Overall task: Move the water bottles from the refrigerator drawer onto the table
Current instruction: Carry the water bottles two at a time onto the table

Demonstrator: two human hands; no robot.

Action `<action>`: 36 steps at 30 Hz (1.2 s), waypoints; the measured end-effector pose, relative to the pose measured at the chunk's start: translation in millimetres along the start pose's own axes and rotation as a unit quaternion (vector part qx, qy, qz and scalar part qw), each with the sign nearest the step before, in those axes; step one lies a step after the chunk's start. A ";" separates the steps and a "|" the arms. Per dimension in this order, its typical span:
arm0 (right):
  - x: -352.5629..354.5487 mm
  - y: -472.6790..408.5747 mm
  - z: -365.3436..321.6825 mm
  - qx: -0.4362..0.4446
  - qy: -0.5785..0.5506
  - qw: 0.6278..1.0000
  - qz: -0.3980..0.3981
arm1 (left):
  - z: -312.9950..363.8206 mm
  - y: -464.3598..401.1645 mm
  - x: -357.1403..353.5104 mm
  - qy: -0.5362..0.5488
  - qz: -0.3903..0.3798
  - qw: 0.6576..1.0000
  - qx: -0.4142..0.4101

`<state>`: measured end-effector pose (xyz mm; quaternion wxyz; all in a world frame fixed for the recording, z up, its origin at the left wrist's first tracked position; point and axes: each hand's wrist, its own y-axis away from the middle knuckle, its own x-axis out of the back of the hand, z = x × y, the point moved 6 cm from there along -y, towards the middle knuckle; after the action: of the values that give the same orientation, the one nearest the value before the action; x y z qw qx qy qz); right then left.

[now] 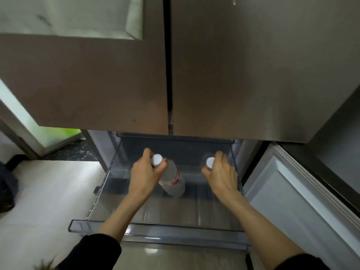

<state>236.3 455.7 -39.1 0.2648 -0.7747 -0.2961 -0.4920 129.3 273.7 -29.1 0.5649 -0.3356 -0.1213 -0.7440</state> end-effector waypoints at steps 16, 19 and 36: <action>105.7 162.6 -245.3 0.338 -0.198 0.912 0.118 | -20.1 133.1 301.7 0.004 0.299 0.954 -0.019; 105.6 190.6 -309.1 0.400 -0.240 0.880 0.093 | -45.5 161.8 357.0 -0.010 0.347 0.938 0.007; -84.0 358.8 -644.2 0.605 -0.245 0.717 -0.247 | -294.6 281.0 597.7 -0.187 0.398 0.852 0.283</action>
<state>75.6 -258.5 83.0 0.4644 -0.4426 -0.7655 -0.0496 200.2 -438.4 75.8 0.8501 -0.3135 -0.2859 -0.3119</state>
